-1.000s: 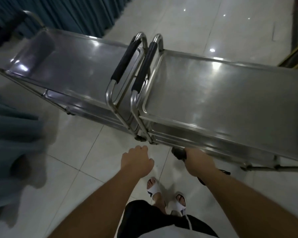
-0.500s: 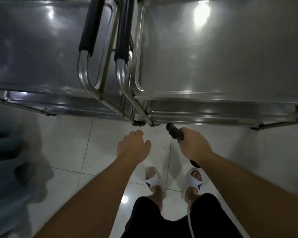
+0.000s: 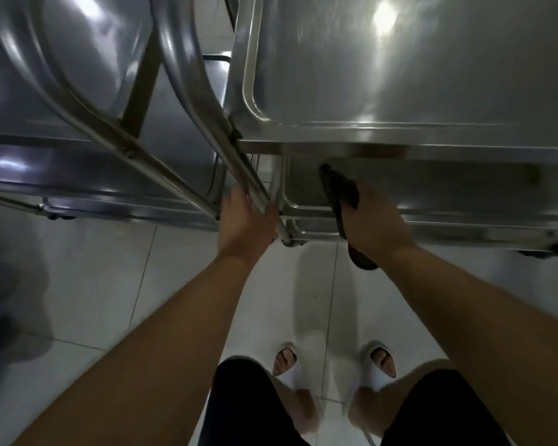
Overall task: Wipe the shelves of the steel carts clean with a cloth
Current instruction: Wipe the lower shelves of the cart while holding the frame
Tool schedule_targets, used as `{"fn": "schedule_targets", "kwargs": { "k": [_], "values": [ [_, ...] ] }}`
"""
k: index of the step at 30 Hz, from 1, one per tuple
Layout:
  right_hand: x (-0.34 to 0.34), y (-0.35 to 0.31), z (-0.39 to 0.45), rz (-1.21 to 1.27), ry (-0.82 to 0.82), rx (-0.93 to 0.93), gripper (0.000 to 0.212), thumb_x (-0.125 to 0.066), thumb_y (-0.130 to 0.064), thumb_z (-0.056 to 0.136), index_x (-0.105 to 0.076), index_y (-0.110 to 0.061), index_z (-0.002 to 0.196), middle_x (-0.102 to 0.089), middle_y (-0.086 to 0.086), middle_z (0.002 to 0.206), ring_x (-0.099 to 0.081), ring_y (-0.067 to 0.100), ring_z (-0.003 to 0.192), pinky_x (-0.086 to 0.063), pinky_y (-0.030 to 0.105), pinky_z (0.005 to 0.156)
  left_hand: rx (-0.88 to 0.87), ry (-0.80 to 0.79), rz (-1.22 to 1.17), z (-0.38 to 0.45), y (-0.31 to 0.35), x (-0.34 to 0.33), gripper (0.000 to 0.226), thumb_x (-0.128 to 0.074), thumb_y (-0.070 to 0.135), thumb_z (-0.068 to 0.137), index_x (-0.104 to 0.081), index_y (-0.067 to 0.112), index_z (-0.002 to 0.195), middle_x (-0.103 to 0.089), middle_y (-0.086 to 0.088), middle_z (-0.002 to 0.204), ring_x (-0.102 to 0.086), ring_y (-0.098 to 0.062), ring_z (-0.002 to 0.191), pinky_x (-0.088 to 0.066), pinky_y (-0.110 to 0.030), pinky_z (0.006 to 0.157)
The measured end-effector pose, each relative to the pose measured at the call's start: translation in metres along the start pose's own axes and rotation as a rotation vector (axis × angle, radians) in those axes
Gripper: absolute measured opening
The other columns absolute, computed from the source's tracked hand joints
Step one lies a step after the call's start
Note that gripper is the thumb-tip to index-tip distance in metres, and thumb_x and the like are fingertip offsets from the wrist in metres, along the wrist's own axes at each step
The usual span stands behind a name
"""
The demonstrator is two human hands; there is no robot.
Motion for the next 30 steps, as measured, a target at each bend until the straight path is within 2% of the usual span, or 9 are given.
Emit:
{"fn": "schedule_targets", "kwargs": {
  "k": [3,7,9,11,14,16,25,28,30],
  "values": [
    [-0.012,0.002,0.034,0.010,0.149,0.066,0.025,-0.048,-0.031,0.106,-0.051,-0.030,0.131,-0.052,-0.015,0.078,-0.059,0.010,0.071,-0.040,0.026,0.055,-0.052,0.137,-0.147,0.023,-0.011,-0.018,0.026,-0.074,0.033,0.095,-0.059,0.022,0.113,-0.064,0.010,0.097,-0.065,0.009,0.084,-0.050,-0.008,0.060],
    [-0.038,-0.009,0.063,-0.148,0.297,0.254,0.045,-0.057,-0.025,0.099,-0.047,-0.032,0.142,-0.069,-0.001,0.109,-0.067,0.025,0.093,-0.058,0.046,0.078,-0.155,0.220,-0.396,0.041,-0.028,-0.046,0.023,-0.066,0.018,0.095,-0.061,-0.001,0.084,-0.061,-0.010,0.067,-0.060,-0.009,0.059,-0.052,-0.034,0.058],
    [-0.060,-0.012,0.074,-0.195,0.265,0.381,0.046,-0.057,-0.024,0.098,-0.051,-0.028,0.143,-0.069,0.002,0.121,-0.065,0.028,0.109,-0.055,0.049,0.093,-0.201,0.299,-0.526,0.047,-0.032,-0.057,0.025,-0.064,0.016,0.090,-0.055,-0.002,0.076,-0.058,-0.020,0.067,-0.058,-0.018,0.061,-0.052,-0.039,0.058],
    [-0.089,-0.009,0.083,-0.245,0.096,0.442,0.050,-0.056,-0.028,0.097,-0.049,-0.029,0.147,-0.065,0.002,0.133,-0.058,0.028,0.125,-0.046,0.046,0.105,-0.238,0.333,-0.580,0.052,-0.036,-0.065,0.020,-0.063,0.020,0.086,-0.054,0.017,0.068,-0.057,-0.009,0.060,-0.057,-0.019,0.060,-0.051,-0.038,0.057],
    [-0.128,0.001,0.095,-0.379,-0.179,0.488,0.064,-0.037,-0.056,0.099,-0.028,-0.039,0.161,-0.030,-0.010,0.167,-0.014,0.020,0.158,-0.007,0.050,0.127,-0.307,0.354,-0.633,0.060,-0.041,-0.067,0.023,-0.065,0.024,0.083,-0.055,0.031,0.063,-0.056,0.002,0.060,-0.058,-0.016,0.060,-0.051,-0.035,0.058],
    [-0.137,0.005,0.102,-0.269,-0.164,0.480,0.066,-0.016,-0.062,0.097,-0.026,-0.044,0.160,-0.018,-0.014,0.170,-0.003,0.013,0.159,0.004,0.049,0.127,-0.350,0.395,-0.665,0.064,-0.043,-0.069,0.017,-0.064,0.026,0.081,-0.056,0.025,0.067,-0.058,-0.008,0.062,-0.058,-0.019,0.061,-0.051,-0.036,0.059],
    [-0.116,0.061,0.098,-0.460,0.025,0.435,0.067,-0.004,-0.062,0.101,-0.010,-0.040,0.163,-0.002,-0.016,0.172,0.005,0.010,0.158,0.005,0.045,0.127,-0.329,0.542,-0.662,0.066,-0.039,-0.074,0.019,-0.062,0.026,0.077,-0.052,0.012,0.069,-0.054,-0.036,0.071,-0.057,-0.047,0.061,-0.052,-0.051,0.057],
    [-0.052,0.133,0.105,-0.521,0.106,0.249,0.074,0.000,-0.067,0.094,-0.007,-0.042,0.163,-0.001,-0.019,0.171,0.002,0.009,0.158,-0.001,0.044,0.127,-0.319,0.564,-0.675,0.063,-0.033,-0.075,0.017,-0.062,0.026,0.077,-0.052,0.020,0.064,-0.052,-0.036,0.070,-0.056,-0.046,0.060,-0.051,-0.052,0.056],
    [-0.007,0.181,0.107,-0.532,0.161,0.101,0.078,0.001,-0.069,0.092,-0.009,-0.041,0.164,-0.002,-0.018,0.172,-0.002,0.012,0.159,-0.006,0.046,0.127,-0.320,0.566,-0.693,0.063,-0.033,-0.077,0.026,-0.061,0.026,0.076,-0.049,0.004,0.068,-0.051,-0.037,0.068,-0.055,-0.050,0.060,-0.049,-0.052,0.055]
  ]
}}
Point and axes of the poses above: each hand's wrist, its own z-axis towards the middle knuckle, its own x-axis out of the back of the hand, y = z × x, the point moved 2 cm from there along z, towards the middle knuckle
